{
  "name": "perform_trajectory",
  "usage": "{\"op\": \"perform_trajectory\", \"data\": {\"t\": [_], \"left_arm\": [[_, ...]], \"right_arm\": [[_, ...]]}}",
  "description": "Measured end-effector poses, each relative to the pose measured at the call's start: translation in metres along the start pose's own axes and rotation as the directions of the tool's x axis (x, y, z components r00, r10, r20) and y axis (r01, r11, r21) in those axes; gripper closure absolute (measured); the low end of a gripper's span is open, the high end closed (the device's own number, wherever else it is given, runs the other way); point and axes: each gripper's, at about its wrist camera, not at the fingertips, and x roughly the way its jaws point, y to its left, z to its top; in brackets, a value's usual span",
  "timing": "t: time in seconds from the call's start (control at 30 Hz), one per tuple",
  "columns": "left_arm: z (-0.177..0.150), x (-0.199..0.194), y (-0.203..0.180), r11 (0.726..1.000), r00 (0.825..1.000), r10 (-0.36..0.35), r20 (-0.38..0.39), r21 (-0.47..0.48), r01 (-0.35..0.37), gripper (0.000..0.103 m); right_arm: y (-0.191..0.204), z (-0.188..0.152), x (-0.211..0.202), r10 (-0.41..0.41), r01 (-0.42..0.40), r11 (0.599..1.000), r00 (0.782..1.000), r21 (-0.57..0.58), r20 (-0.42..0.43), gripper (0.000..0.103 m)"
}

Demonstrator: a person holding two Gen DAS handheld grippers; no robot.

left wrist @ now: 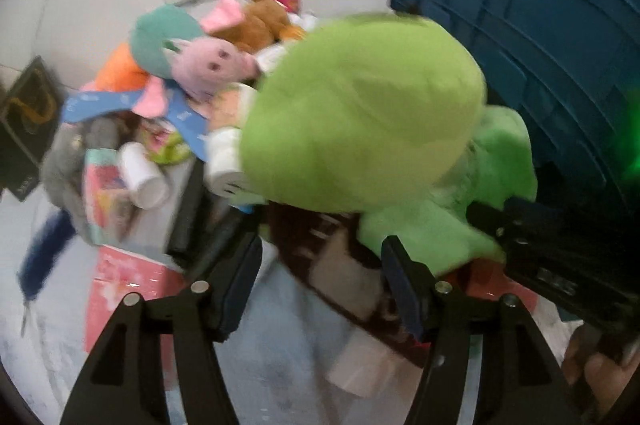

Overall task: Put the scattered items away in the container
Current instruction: 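Grasp the green frog plush with the right gripper while the left grips its other side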

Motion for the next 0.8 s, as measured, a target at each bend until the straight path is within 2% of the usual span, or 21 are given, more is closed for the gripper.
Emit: {"op": "perform_trajectory", "data": {"t": [0.07, 0.13, 0.2, 0.4, 0.47, 0.57, 0.7, 0.8], "left_arm": [[0.002, -0.001, 0.01, 1.0, 1.0, 0.017, 0.007, -0.009, -0.016, 0.042], [0.002, -0.001, 0.021, 0.999, 0.999, 0.045, 0.004, -0.015, -0.045, 0.042], [0.001, -0.003, 0.036, 0.997, 0.998, 0.065, 0.005, -0.029, -0.065, 0.042], [-0.008, -0.027, 0.097, 0.989, 0.991, 0.131, 0.027, -0.066, -0.129, 0.042], [-0.012, -0.032, 0.115, 0.987, 0.99, 0.141, 0.025, -0.075, -0.139, 0.042], [-0.018, -0.04, 0.133, 0.988, 0.99, 0.137, 0.025, -0.081, -0.135, 0.042], [-0.016, -0.051, 0.135, 0.994, 0.996, 0.076, 0.039, -0.083, -0.072, 0.042], [-0.007, -0.06, 0.123, 0.997, 0.998, 0.013, 0.064, -0.072, -0.008, 0.041]], "right_arm": [[0.003, 0.003, 0.012, 0.031, -0.031, 1.0, 0.999, 0.002, -0.032, 0.06], [0.015, 0.006, 0.017, 0.105, -0.105, 0.994, 0.993, -0.002, -0.048, 0.064], [0.033, 0.004, 0.026, 0.183, -0.184, 0.983, 0.98, -0.003, -0.083, 0.064], [0.094, -0.018, 0.05, 0.246, -0.249, 0.968, 0.96, -0.01, -0.135, 0.064], [0.124, -0.027, 0.055, 0.291, -0.298, 0.954, 0.944, -0.022, -0.157, 0.065], [0.155, -0.04, 0.055, 0.312, -0.325, 0.944, 0.933, -0.048, -0.177, 0.065], [0.17, -0.058, 0.024, 0.231, -0.249, 0.962, 0.962, -0.112, -0.147, 0.057], [0.155, -0.057, -0.019, 0.166, -0.172, 0.978, 0.984, -0.118, -0.061, 0.046]]}}
